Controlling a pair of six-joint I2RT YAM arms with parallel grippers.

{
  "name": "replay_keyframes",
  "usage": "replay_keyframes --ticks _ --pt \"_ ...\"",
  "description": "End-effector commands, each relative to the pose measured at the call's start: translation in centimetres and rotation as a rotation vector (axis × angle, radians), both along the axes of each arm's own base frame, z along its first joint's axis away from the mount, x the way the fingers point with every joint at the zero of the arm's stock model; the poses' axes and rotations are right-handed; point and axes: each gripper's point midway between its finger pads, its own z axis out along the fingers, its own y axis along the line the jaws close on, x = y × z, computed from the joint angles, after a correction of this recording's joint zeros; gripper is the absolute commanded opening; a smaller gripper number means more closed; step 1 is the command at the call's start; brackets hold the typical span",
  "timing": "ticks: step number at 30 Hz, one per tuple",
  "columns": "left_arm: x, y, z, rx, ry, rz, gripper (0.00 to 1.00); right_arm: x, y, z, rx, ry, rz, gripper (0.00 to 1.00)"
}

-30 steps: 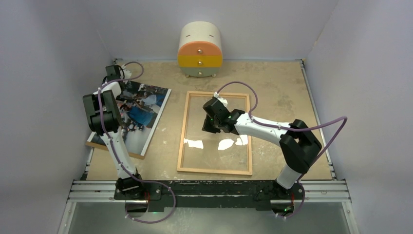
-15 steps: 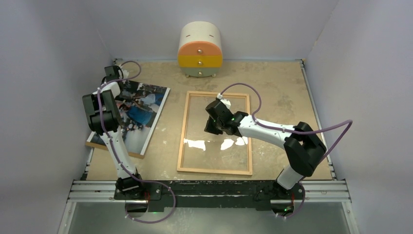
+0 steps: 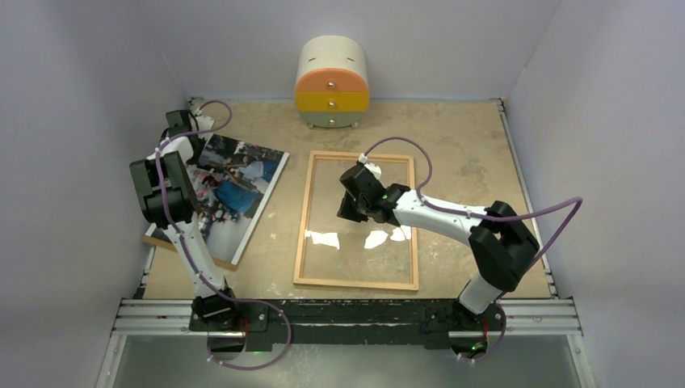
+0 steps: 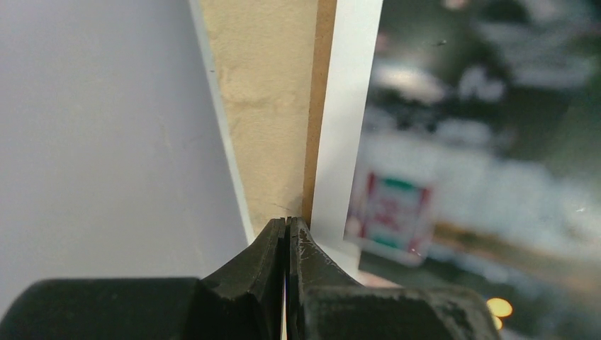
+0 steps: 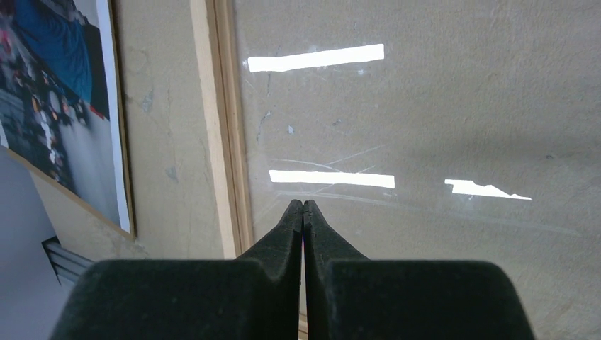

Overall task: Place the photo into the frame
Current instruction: Pick up the photo at the center of the board.

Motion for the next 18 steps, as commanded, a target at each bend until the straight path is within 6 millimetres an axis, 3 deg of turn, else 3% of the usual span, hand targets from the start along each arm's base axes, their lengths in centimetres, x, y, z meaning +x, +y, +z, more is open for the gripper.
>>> replay_keyframes --ticks 1,8,16,18 --pt "-7.6 -8.3 -6.9 -0.348 0.302 -0.072 0.0 1.2 2.1 1.4 0.053 -0.029 0.0 0.0" --pt "-7.6 -8.8 -5.6 -0.365 0.264 -0.063 0.0 2.9 6.4 2.6 0.139 -0.045 0.042 0.02" --pt "-5.3 -8.1 1.0 -0.343 0.142 -0.065 0.0 3.5 14.9 3.6 0.285 -0.029 0.103 0.3" --pt "-5.0 -7.3 2.5 -0.315 0.114 -0.057 0.01 3.1 16.6 3.1 0.297 -0.003 0.115 0.36"
